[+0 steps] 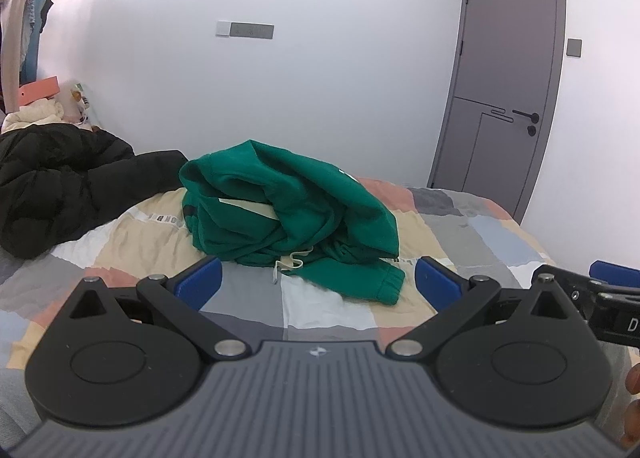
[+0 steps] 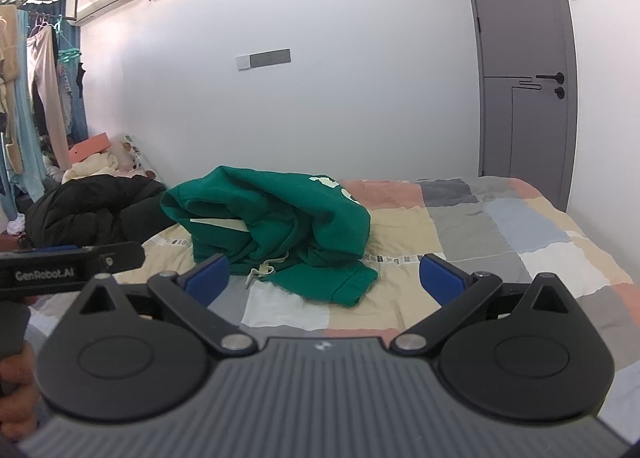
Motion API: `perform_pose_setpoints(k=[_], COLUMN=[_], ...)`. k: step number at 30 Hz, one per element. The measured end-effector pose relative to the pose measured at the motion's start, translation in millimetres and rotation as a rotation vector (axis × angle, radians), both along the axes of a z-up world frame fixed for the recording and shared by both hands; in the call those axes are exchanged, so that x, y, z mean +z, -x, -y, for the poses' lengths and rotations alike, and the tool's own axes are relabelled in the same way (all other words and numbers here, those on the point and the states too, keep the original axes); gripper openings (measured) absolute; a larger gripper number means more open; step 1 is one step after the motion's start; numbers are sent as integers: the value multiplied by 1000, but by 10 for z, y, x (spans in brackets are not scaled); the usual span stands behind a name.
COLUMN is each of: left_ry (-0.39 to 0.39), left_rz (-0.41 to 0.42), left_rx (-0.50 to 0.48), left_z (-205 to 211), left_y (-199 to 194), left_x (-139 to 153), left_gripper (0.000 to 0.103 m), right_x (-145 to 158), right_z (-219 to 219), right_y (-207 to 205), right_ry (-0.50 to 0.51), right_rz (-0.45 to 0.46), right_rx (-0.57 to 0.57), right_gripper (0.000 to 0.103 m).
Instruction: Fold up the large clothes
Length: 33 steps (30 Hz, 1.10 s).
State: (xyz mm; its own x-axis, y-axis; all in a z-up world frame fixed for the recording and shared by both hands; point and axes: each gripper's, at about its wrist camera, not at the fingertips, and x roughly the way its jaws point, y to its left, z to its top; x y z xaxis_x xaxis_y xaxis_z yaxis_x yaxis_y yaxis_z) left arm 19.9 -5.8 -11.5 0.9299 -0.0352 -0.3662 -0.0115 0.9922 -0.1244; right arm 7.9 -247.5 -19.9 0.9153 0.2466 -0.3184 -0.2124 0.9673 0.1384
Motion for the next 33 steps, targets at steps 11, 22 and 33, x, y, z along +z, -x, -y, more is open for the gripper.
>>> perform_pose_setpoints(k=[11,22,33], left_ry=[14,14,16], left_rz=[-5,-12,-20], left_rx=[9,27,31], left_z=[-70,-122,-144], left_y=[1,-49,-74], left_x=[5,-8,-18], left_gripper=[103,103,103], right_x=[-57,-78,-91], right_z=[-43,-28,-51], right_y=[-43,-91,-133], right_ry=[3,-9,-12], right_rz=[-21,-37,-48], right_rx=[-1,5,19], right_gripper=[103,103,103])
